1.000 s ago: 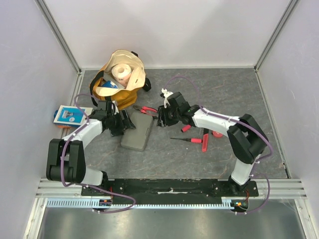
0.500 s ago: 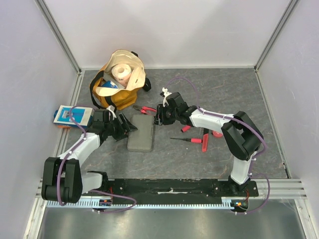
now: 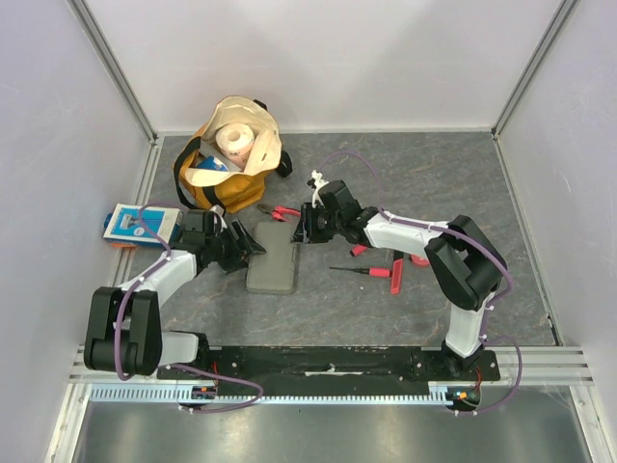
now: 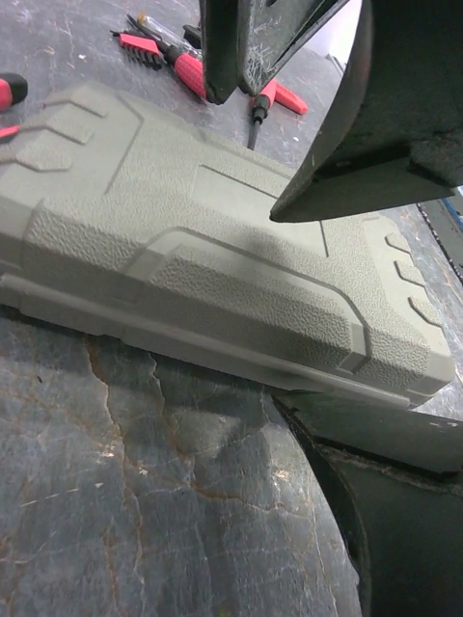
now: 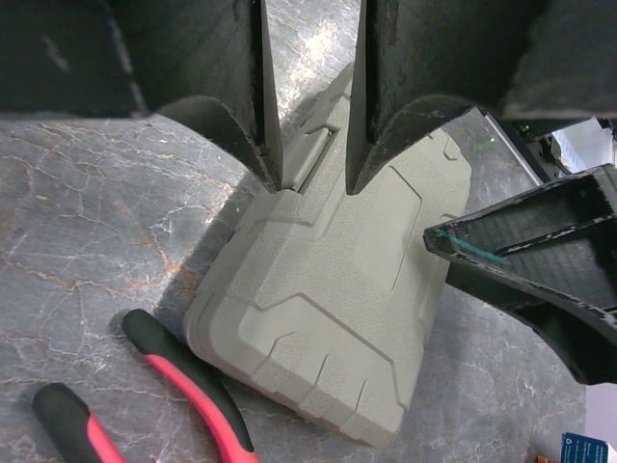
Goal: Pack the tool kit
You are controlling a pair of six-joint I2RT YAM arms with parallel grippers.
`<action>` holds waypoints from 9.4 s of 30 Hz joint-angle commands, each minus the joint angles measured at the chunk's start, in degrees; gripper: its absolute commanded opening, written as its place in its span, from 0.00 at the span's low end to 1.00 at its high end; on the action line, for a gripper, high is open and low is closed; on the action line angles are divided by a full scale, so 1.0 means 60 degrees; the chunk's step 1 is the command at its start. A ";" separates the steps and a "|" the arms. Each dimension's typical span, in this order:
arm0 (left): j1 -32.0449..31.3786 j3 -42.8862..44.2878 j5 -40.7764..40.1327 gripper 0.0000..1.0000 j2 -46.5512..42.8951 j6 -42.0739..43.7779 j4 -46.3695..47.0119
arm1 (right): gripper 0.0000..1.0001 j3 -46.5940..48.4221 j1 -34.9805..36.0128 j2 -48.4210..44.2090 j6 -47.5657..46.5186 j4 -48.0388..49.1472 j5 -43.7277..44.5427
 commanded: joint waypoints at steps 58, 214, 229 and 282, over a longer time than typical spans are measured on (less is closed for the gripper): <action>-0.0061 0.0449 0.0582 0.53 0.1353 -0.0161 -0.0274 | 0.26 -0.0119 0.0697 -0.0036 -0.0044 -0.1278 0.1909; -0.0325 0.1665 -0.0824 0.59 0.2393 0.1070 -0.2619 | 0.36 0.1318 0.0522 0.0360 -0.1759 -0.2803 0.4619; -0.0340 0.1723 -0.0795 0.59 0.2378 0.1085 -0.2649 | 0.44 0.1654 0.0522 0.0023 -0.1802 -0.2789 0.4298; -0.0340 0.1738 -0.0781 0.59 0.2451 0.1085 -0.2663 | 0.26 0.1347 0.0522 0.0682 -0.2184 -0.2276 0.2614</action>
